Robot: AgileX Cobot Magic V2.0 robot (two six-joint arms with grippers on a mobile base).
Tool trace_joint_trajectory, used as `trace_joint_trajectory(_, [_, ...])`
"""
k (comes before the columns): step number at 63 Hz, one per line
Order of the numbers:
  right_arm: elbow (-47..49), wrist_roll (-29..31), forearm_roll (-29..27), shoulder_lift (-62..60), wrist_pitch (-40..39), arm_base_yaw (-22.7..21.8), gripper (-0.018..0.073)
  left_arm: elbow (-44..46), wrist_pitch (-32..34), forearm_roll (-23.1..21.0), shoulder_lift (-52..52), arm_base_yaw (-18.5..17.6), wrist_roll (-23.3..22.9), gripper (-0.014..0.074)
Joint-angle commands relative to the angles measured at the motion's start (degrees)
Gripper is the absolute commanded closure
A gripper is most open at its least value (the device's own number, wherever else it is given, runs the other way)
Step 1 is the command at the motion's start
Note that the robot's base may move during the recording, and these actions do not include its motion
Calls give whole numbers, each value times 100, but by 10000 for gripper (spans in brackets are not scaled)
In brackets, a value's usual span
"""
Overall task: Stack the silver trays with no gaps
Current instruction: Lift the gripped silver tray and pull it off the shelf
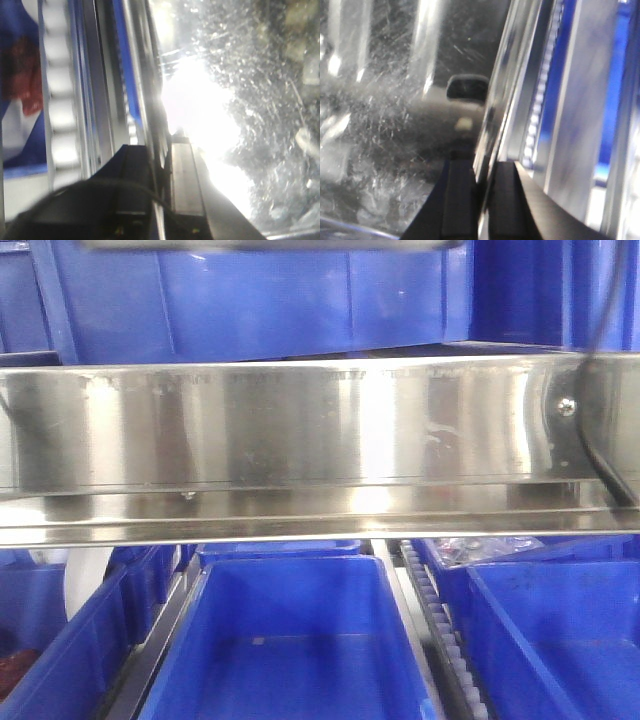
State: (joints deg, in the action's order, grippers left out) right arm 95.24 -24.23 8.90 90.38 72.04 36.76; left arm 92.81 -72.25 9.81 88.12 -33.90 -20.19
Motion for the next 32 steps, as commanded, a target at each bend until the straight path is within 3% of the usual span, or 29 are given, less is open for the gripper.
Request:
trace_joint_trajectory(1, [-92,21,63,-482,-396,260,498,-240,-284,-132,-440,-251,199,642])
trace_joint_trajectory(14, [-470,-143,63,-953,-358,676,498,-806,-264,-160,-1031,-669,13,642])
trace_joint_trajectory(32, [-469,-305,63,-1527,-207,1152,498,-813,-271,-160,-1631,-1213,-211,642])
